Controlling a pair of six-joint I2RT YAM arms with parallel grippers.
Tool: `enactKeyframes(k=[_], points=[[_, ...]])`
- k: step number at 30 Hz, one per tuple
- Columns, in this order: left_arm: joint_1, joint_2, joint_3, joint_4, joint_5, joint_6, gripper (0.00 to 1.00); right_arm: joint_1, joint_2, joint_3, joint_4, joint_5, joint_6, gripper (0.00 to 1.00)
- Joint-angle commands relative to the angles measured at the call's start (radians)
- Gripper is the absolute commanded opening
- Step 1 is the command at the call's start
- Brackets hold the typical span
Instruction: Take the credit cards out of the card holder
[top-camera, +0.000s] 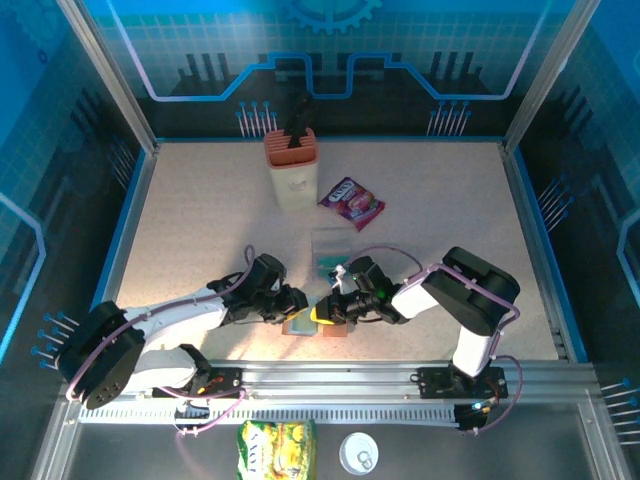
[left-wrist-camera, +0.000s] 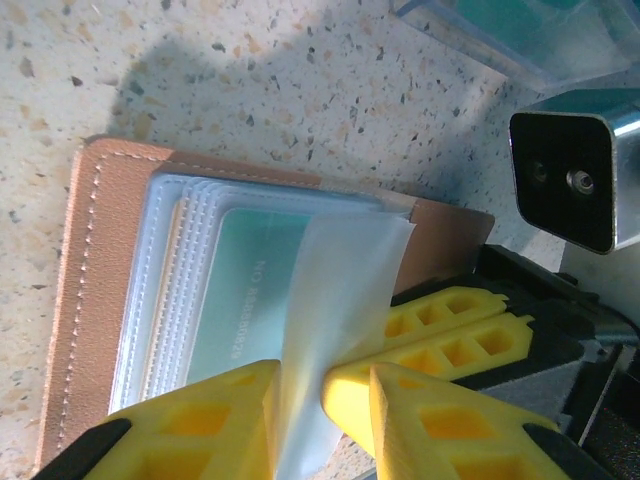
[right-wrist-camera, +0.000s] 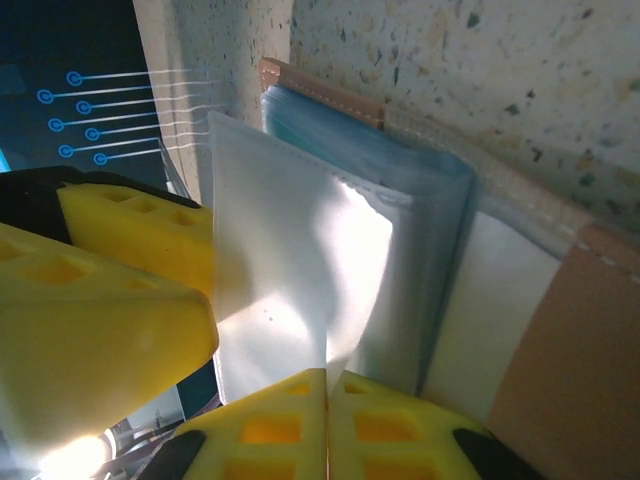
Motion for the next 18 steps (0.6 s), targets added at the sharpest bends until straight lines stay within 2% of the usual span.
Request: enactKeyframes(k=[1,3,7,12,18], points=[[0.008,-0.013,-0.014,0.004,0.019,0.001,0.28,-0.009,-0.009,-0.021,-0.007,-0.002,0.005,0.14],[0.009,-0.016,-0.012,0.004,0.022,0.004,0.27,-0.008,-0.039,-0.015,-0.056,0.009,-0.011,0.22],[0.007,-0.019,-0.005,0.003,0.03,0.008,0.27,-0.009,-0.112,0.019,-0.254,0.043,-0.076,0.25],[0.007,-0.022,0.001,0.015,0.049,0.01,0.26,-0.008,-0.211,0.092,-0.59,0.11,-0.204,0.3],[0.006,-0.014,0.026,0.03,0.076,0.011,0.27,-0.009,-0.295,0.151,-0.806,0.161,-0.277,0.35]])
